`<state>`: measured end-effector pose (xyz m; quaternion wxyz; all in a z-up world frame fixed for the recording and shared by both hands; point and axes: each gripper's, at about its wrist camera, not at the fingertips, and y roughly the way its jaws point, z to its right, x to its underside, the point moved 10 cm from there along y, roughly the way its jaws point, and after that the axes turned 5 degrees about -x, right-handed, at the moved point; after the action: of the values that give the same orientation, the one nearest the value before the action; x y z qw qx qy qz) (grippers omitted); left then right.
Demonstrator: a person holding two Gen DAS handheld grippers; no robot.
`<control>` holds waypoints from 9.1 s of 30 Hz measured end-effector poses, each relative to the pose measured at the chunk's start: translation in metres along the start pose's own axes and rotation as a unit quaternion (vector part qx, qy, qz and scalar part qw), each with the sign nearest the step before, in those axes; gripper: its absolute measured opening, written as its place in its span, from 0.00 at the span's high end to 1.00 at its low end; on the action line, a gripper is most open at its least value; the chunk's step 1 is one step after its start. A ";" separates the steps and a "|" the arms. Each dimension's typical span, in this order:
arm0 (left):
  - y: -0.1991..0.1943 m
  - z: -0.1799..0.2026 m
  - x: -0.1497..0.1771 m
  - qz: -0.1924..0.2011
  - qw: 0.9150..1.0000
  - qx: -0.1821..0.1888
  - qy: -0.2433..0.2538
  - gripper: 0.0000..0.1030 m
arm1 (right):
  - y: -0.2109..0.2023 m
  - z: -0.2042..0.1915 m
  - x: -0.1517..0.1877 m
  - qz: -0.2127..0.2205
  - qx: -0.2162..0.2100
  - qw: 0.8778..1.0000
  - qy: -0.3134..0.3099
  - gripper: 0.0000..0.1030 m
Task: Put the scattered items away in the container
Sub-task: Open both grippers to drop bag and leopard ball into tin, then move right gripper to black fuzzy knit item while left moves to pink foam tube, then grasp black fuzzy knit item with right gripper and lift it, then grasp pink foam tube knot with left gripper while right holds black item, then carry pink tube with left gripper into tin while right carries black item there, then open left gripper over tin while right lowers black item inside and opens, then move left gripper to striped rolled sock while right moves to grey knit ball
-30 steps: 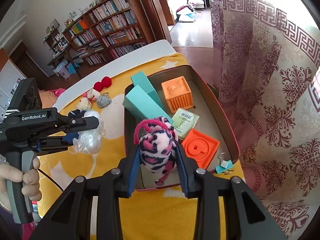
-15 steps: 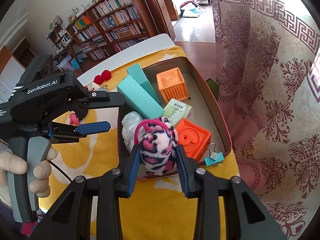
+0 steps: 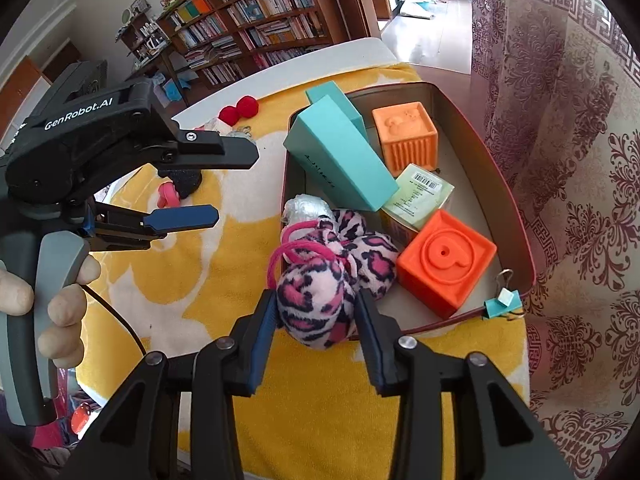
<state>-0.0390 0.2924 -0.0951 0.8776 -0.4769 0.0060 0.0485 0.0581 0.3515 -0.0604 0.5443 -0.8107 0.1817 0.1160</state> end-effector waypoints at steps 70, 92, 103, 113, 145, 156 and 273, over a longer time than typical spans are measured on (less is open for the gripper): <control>-0.112 -0.301 -0.049 0.052 0.974 -0.018 -0.222 0.13 | 0.189 -0.204 -0.122 -0.034 -0.051 0.998 -0.031 0.26; -0.093 -0.265 -0.091 0.035 0.983 0.007 -0.181 0.13 | 0.230 -0.181 -0.129 -0.058 -0.048 0.997 0.011 0.49; -0.074 -0.240 -0.099 0.023 0.986 0.003 -0.163 0.13 | 0.185 -0.131 -0.125 -0.018 -0.004 0.999 0.035 0.52; -0.053 -0.206 -0.127 0.059 0.993 -0.076 -0.068 0.13 | 0.144 -0.114 -0.096 0.002 0.012 1.000 0.017 0.52; -0.063 -0.199 -0.101 0.103 0.981 -0.166 0.018 0.48 | 0.044 -0.093 -0.062 0.052 -0.002 0.998 -0.034 0.52; -0.039 -0.059 -0.041 0.075 0.990 -0.078 0.094 0.48 | -0.022 -0.018 -0.047 0.097 0.036 0.994 0.038 0.52; -0.036 -0.227 -0.175 0.104 0.982 -0.157 -0.009 0.06 | 0.184 -0.099 -0.142 -0.026 0.043 0.997 -0.053 0.29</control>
<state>-0.2021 0.0688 -0.1793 0.7817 -0.6054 0.0396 0.1445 -0.1489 0.2211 -0.1232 0.5903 -0.7838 0.1364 0.1365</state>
